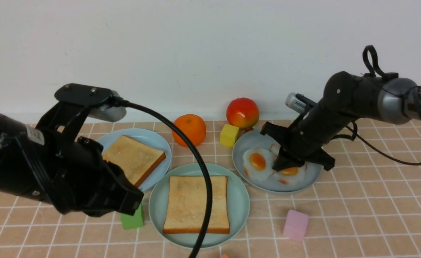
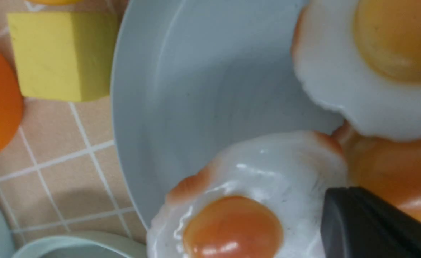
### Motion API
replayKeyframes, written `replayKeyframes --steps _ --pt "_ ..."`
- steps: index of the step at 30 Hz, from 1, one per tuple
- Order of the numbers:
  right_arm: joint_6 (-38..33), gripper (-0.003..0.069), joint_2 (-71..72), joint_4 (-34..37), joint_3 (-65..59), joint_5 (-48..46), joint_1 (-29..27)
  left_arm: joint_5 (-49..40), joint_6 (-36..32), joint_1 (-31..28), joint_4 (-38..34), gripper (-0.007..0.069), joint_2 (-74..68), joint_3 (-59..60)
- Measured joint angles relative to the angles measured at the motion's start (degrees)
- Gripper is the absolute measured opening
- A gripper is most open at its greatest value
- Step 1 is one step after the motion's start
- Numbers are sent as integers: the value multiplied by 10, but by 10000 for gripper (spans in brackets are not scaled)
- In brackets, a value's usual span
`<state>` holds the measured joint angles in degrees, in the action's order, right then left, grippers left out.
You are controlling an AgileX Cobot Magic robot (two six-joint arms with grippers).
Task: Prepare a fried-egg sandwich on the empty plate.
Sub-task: Use the right arm to grab a fried egg
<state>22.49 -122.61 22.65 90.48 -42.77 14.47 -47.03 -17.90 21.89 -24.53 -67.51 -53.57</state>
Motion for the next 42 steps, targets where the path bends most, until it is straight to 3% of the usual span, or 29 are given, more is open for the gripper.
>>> replayKeyframes --steps 13,19,23,28,34,42 --pt "-92 -14 70 -23 -6 -10 -1 -3 0 0 0 -3 0 0" --pt "-39 13 68 -27 -6 -34 -1 -3 0 0 -1 -1 0 0" --pt "23 135 53 -36 -6 -33 -1 -3 0 0 -1 -1 0 0" --pt "-12 300 47 -38 -3 -11 -1 -4 0 0 -1 5 0 0" --pt "-67 340 27 -50 50 -54 1 -7 0 0 -1 6 0 0" --pt "-17 309 -14 -56 65 -102 10 -7 0 0 -1 13 -11 0"
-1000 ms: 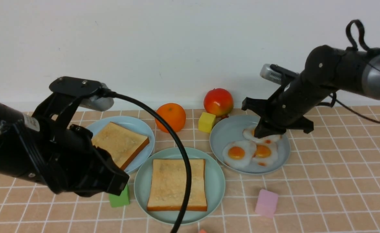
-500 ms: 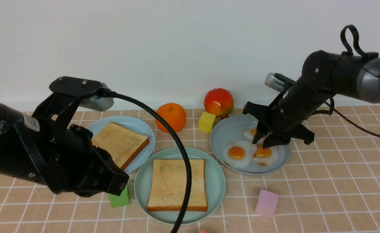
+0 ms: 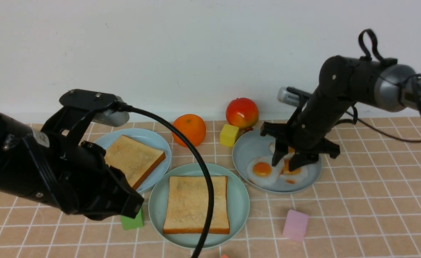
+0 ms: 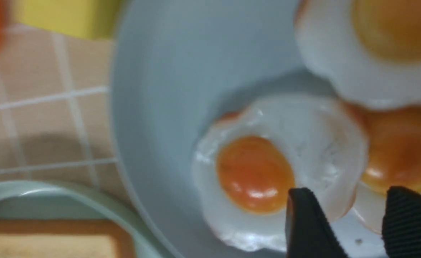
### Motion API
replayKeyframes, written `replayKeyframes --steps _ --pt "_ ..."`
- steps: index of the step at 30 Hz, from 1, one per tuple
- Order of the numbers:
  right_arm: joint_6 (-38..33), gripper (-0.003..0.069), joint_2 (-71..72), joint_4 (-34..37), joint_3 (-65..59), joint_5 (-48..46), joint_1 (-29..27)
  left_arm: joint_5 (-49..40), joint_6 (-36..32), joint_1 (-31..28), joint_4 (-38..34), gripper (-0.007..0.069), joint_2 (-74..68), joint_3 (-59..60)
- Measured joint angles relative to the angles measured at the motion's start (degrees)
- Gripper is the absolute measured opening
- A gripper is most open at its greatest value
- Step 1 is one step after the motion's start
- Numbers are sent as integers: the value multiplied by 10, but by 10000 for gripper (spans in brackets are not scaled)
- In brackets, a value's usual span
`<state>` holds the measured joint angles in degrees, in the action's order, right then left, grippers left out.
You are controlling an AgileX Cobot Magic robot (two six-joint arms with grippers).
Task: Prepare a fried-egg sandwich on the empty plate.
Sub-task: Use the right arm to grab a fried egg, then use the right arm to place the fried egg on the slice of bread in the middle
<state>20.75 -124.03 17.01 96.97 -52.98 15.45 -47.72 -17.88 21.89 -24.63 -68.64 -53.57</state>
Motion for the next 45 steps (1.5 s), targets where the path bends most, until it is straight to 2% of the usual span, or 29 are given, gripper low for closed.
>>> replayKeyframes --steps 10,18,21,26,35,45 --pt "103 252 -14 1 3 38 0 -1 0 0 0 20 0 0" --pt "109 208 -22 -1 11 22 0 -1 0 0 0 27 0 0" --pt "109 150 -22 -7 12 14 -1 -1 0 0 0 29 0 0" --pt "109 9 -21 -17 12 1 -1 -1 0 0 0 37 0 0" --pt "90 2 -9 -27 9 -18 -1 -2 0 0 0 38 0 0" --pt "37 2 35 -24 8 -8 0 -2 0 0 0 39 0 0"
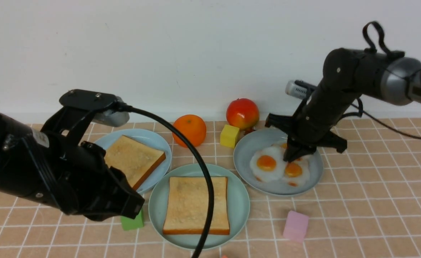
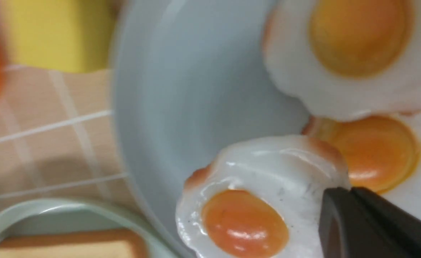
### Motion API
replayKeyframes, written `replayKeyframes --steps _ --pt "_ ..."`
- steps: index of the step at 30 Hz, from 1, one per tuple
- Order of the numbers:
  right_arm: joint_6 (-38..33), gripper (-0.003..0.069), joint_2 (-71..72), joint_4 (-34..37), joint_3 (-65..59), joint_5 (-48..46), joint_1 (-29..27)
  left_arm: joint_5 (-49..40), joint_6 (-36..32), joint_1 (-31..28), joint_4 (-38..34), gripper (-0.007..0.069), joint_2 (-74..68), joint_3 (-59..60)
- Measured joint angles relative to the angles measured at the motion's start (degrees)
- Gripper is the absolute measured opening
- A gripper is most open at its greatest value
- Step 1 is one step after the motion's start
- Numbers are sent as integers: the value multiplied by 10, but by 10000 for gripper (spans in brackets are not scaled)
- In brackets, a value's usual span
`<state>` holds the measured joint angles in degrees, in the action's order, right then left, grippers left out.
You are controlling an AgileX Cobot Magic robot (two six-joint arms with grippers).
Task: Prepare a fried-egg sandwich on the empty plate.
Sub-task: Use the right arm to place the fried egg on the slice of bread in the middle
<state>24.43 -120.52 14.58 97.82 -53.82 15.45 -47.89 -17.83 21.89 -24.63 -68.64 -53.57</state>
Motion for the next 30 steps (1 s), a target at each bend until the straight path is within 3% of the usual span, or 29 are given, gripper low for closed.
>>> replayKeyframes --steps 6,13,16,24,29,30 --pt "-106 2 34 82 0 15 8 0 0 0 0 39 0 0" --pt "-251 2 16 205 0 4 75 0 0 0 0 48 0 0" --pt "-265 2 -5 223 0 5 103 0 0 0 0 50 0 0" --pt "-268 28 -42 220 0 3 115 1 0 0 0 59 0 0" --pt "-268 118 -40 220 -1 5 114 4 0 0 0 66 0 0" --pt "-270 184 -34 219 -1 3 113 9 0 0 0 69 0 0"
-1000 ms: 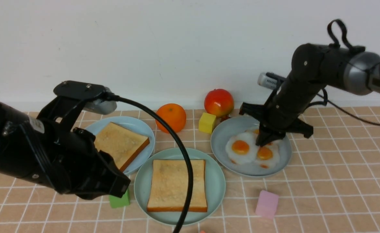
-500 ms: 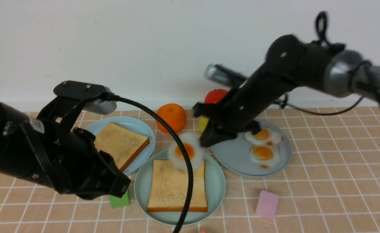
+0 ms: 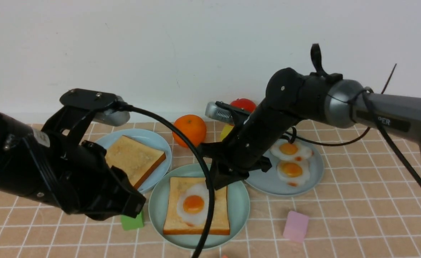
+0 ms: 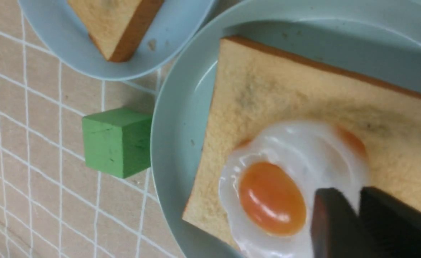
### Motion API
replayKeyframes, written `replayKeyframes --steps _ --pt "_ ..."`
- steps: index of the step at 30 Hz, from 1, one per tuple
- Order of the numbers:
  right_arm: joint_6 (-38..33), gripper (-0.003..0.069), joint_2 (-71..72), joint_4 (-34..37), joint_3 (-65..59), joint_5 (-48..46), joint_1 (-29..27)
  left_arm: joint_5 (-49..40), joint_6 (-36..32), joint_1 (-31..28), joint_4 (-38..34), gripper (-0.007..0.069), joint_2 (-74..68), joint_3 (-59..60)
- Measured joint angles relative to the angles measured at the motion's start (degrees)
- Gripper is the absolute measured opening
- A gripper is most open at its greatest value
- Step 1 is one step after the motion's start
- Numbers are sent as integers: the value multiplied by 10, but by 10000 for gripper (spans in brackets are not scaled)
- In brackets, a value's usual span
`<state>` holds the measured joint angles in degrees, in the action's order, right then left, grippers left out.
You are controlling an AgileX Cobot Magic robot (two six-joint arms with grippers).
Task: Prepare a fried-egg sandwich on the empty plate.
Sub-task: Use the right arm to place the fried egg on the slice of bread in the middle, then use the left arm to grab a slice of bread
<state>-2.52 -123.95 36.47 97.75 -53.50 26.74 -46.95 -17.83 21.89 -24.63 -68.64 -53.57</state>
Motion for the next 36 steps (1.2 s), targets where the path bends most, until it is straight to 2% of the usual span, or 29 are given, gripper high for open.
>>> replayKeyframes --steps 3,4,5,9,10,12,15,16,17,20,22,25,31,33,36 --pt "-16 290 26 -2 -1 -9 -7 24 1 0 4 71 0 0" --pt "-21 297 31 -3 -1 -10 -8 26 1 0 4 71 -1 0" --pt "-39 335 50 -5 -1 -20 -14 49 9 0 11 72 -3 0" --pt "-100 369 142 -22 -1 -74 -29 139 68 -17 39 74 -34 0" --pt "-101 368 146 -24 -1 -80 -30 139 71 -19 40 74 -36 -1" --pt "-117 351 201 -46 -1 -116 -33 141 107 -60 47 65 -76 -15" --pt "-123 303 258 -62 -4 -149 -31 99 128 -123 44 38 -141 -59" --pt "-124 272 289 -63 -14 -154 -26 75 131 -153 40 28 -176 -89" --pt "-124 267 293 -63 -14 -154 -26 69 131 -161 38 27 -186 -98" --pt "-133 181 354 -63 -56 -150 -10 35 136 -204 39 36 -259 -167" --pt "-144 144 387 -62 -85 -142 4 29 137 -211 53 64 -292 -197" --pt "-172 90 434 -62 -146 -123 31 28 137 -207 100 151 -344 -247" --pt "-229 41 504 -38 -247 -75 67 37 123 -192 182 385 -447 -335" --pt "-237 39 520 -23 -270 -64 69 37 108 -190 188 425 -481 -359" --pt "-242 39 531 -15 -286 -60 70 38 82 -190 187 435 -523 -387"
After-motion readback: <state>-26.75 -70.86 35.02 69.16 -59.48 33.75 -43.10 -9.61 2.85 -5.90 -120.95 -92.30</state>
